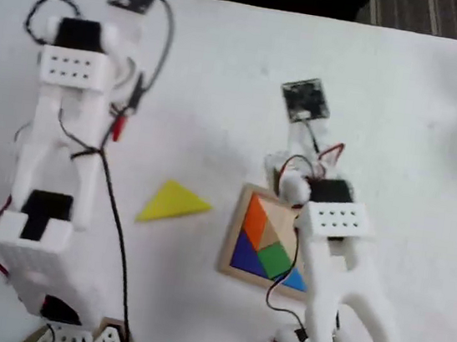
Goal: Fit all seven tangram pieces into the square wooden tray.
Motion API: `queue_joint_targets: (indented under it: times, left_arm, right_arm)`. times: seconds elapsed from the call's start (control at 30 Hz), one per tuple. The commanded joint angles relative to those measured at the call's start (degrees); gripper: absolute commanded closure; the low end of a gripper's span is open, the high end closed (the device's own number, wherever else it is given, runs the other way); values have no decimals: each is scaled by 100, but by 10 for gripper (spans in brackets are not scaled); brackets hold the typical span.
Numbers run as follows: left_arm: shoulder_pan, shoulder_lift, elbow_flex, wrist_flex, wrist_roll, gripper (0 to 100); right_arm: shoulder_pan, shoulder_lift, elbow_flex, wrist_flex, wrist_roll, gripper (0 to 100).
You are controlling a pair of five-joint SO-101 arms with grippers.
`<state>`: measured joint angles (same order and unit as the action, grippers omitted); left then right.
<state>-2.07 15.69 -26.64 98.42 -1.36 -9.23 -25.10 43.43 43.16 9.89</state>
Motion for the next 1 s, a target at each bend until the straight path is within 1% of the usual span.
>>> queue_joint_targets:
  times: [0.0,0.1,0.23,0.4,0.5,0.57,0.6,0.67,0.8,0.87,0.97]
  left_arm:
    - [1103,-514,-53,114,607,979]
    - [2000,-514,-53,70,923,979]
    - [2712,-541,97,-237,941,978]
    - [3292,-567,853,-1160,1002,978]
    - [3591,-576,1679,-2004,1486,978]
    - [3749,-576,2145,-2479,1512,978]
    - [3829,-576,2312,-2629,1407,978]
    - [3996,-576,2400,-2629,1055,979]
    - [4251,-593,2233,-2066,79,979]
    - [4374,-708,2242,-1908,-308,979]
    - [4734,-857,2251,-1600,-1064,979]
  right_arm:
    - [620,-75,-281,365,-193,981]
    - [1262,-40,-264,593,-229,981]
    - [2000,-75,185,505,-229,981]
    - [2642,-84,695,215,-185,979]
    - [2888,-75,826,101,-176,978]
    - [2967,-57,844,66,-176,978]
    - [2985,-48,844,66,-176,978]
    - [2976,-31,844,40,-176,978]
    - [2958,-31,844,31,-176,978]
    - [2958,-31,844,31,-176,978]
    - [2958,-31,844,31,-176,978]
